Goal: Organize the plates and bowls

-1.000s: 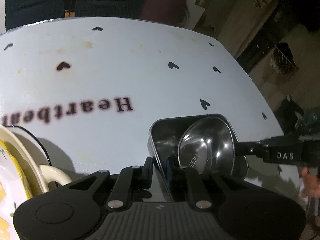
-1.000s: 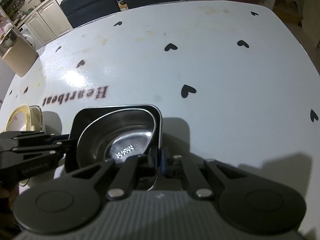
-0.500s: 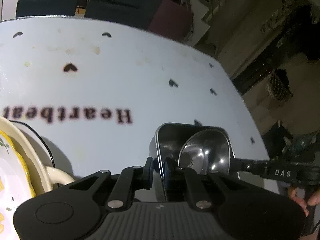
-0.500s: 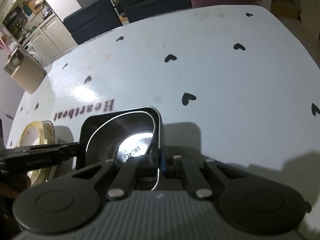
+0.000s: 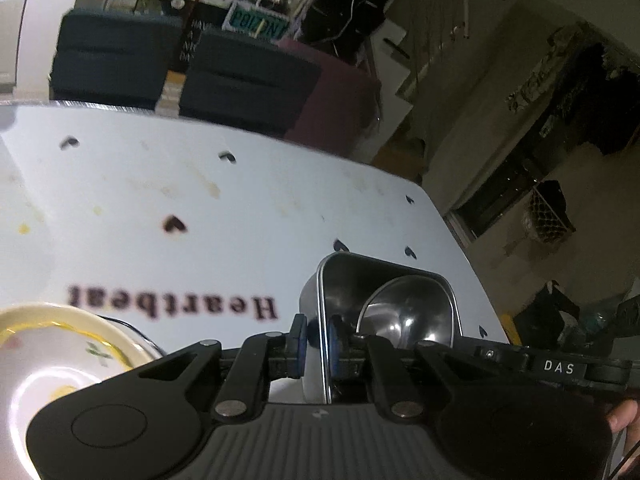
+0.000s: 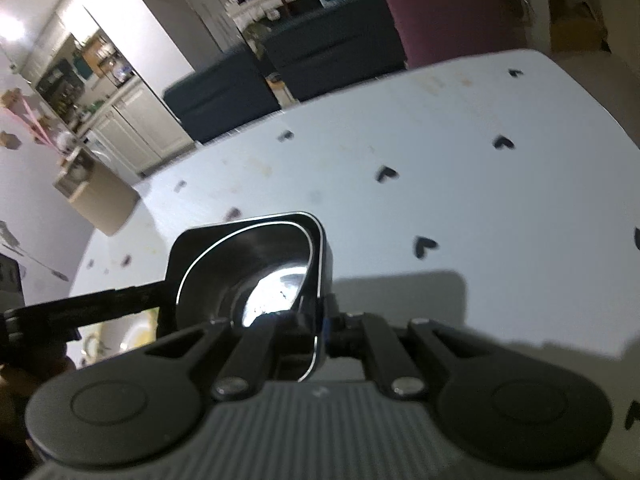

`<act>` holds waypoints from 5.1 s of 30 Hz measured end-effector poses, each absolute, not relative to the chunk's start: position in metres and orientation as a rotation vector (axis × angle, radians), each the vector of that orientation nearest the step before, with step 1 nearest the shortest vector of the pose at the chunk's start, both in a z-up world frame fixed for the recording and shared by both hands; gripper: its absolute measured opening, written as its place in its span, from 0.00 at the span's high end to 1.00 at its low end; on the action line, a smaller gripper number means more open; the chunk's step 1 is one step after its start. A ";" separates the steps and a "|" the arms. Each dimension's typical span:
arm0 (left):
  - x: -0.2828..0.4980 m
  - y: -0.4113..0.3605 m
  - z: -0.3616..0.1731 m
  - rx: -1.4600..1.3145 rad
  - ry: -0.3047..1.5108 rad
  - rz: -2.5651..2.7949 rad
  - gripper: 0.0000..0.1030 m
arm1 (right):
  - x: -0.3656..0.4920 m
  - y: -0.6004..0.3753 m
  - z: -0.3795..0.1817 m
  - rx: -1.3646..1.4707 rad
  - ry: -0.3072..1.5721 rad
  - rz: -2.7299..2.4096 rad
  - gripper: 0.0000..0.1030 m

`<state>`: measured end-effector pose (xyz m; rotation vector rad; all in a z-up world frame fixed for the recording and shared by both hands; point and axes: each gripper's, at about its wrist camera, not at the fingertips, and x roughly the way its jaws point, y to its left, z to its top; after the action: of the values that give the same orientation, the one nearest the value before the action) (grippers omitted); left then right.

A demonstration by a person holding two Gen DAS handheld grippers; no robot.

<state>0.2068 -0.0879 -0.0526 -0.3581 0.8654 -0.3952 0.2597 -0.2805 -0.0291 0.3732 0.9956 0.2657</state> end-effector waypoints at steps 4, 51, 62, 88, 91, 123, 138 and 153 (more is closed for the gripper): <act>0.196 -0.069 -0.036 -0.349 0.838 -0.362 0.89 | 0.256 -0.264 -0.016 0.379 0.957 0.293 0.96; 0.146 0.108 -0.060 -0.508 0.935 -0.150 0.90 | 0.268 -0.111 -0.031 0.436 1.068 0.409 0.95; 0.150 0.109 -0.069 -0.498 0.972 -0.136 0.90 | 0.268 -0.103 -0.038 0.407 1.122 0.400 0.95; 0.154 0.102 -0.077 -0.453 1.011 -0.138 0.90 | 0.274 -0.096 -0.050 0.373 1.175 0.368 0.94; 0.155 0.100 -0.077 -0.428 1.019 -0.130 0.90 | 0.274 -0.095 -0.050 0.361 1.174 0.372 0.94; 0.111 0.103 -0.003 -0.344 0.865 -0.112 0.00 | 0.244 -0.124 0.009 0.295 0.932 0.355 0.35; 0.010 0.079 0.082 -0.142 0.574 -0.100 0.00 | 0.143 -0.137 0.086 0.246 0.610 0.299 0.00; -0.059 0.079 0.066 -0.072 0.524 -0.076 0.00 | 0.068 -0.138 0.074 0.153 0.522 0.213 0.00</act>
<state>-0.0591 0.0795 0.0664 -0.0720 0.5238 -0.0761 0.0685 -0.1381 0.0737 0.1529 0.5223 0.2132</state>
